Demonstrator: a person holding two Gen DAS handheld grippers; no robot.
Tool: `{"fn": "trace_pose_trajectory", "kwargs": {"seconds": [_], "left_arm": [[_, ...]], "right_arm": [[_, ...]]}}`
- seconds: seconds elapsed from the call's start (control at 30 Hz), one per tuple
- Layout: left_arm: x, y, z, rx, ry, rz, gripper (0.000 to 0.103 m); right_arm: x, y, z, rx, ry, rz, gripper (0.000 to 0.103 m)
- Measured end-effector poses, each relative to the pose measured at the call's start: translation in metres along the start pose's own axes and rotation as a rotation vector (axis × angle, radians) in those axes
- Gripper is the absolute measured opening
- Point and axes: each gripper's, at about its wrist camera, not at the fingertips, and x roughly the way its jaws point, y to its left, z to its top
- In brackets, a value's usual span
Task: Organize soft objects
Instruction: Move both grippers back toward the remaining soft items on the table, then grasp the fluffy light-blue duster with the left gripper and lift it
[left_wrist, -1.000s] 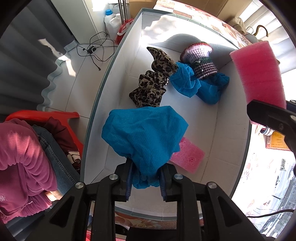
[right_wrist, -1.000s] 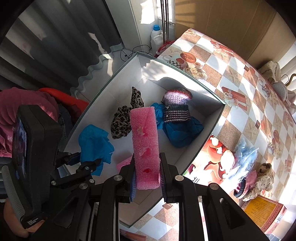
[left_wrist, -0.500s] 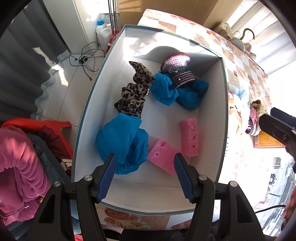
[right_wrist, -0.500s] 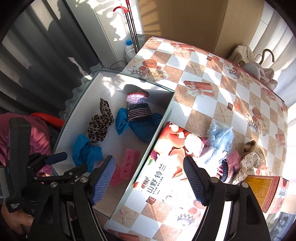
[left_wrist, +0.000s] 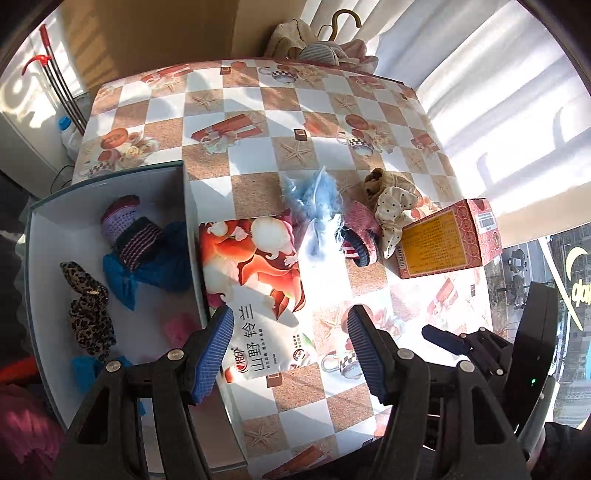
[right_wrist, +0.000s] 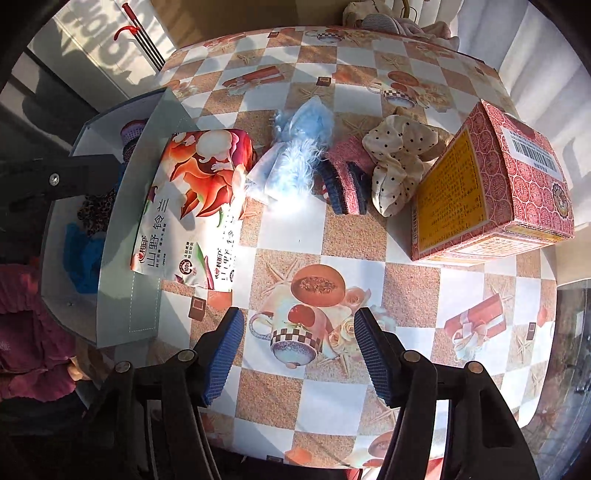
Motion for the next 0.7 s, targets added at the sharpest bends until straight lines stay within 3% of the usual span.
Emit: {"fn": "trace_pose_trajectory", "kwargs": {"seconds": [0.23,0.33,0.43,0.57,0.7], "left_arm": [[0.073,-0.042,0.074,0.108,0.115,0.095,0.069],[0.103,-0.04,0.091,0.057,0.181,0.09,0.069],[0.126,-0.037,0.102,-0.009,0.226,0.083,0.069],[0.15,-0.034,0.106,-0.057,0.283,0.1,0.069],[0.168,-0.033,0.107,-0.093,0.328,0.095,0.069]], "right_arm": [[0.007,-0.011,-0.006,0.048,-0.048,0.025,0.065],[-0.005,-0.011,-0.011,0.038,-0.084,0.027,0.065],[-0.038,-0.017,-0.006,0.027,-0.175,0.014,0.065],[-0.091,-0.039,0.035,0.012,-0.32,-0.008,0.065],[-0.105,-0.063,0.082,-0.032,-0.327,-0.045,0.065]]}}
